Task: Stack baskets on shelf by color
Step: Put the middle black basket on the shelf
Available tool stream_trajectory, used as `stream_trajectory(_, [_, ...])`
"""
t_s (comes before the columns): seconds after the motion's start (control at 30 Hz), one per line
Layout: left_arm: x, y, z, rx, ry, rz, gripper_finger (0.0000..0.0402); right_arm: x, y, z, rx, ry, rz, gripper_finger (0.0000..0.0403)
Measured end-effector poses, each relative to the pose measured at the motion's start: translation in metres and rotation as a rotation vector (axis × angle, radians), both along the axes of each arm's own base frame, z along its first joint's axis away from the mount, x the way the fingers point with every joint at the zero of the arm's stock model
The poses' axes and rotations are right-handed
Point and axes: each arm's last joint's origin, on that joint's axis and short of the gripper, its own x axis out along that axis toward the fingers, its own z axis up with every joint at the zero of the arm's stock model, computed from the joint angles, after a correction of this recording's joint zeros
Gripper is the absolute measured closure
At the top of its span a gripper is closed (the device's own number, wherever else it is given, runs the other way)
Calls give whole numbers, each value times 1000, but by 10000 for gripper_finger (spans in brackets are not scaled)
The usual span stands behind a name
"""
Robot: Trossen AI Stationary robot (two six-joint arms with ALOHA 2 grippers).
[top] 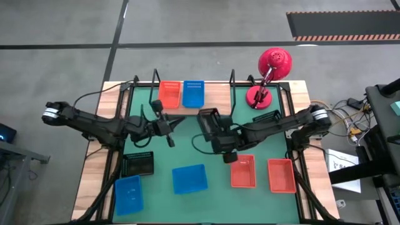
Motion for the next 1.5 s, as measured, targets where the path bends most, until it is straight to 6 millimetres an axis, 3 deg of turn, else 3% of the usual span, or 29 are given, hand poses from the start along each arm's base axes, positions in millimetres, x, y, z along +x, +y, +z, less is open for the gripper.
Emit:
stream_trajectory(0.2, [-23, 2, -12, -48, -33, -11, 402, 24, -11, 4, -112, 168, -194, 392])
stream_trajectory(0.53, [-35, 4, -16, -61, -62, -19, 402, 51, -78, 15, 11, 216, -364, 392])
stream_trajectory(0.8, [-33, 4, -17, -46, -49, -20, 402, 49, -117, 11, 40, 241, -419, 392])
stream_trajectory(1.2, [-33, 4, -16, -28, -46, -21, 402, 47, -161, 1, 29, 241, -417, 392])
stream_trajectory(1.5, [-33, 4, -16, -28, -46, -21, 402, 45, -183, -23, 19, 267, -381, 392])
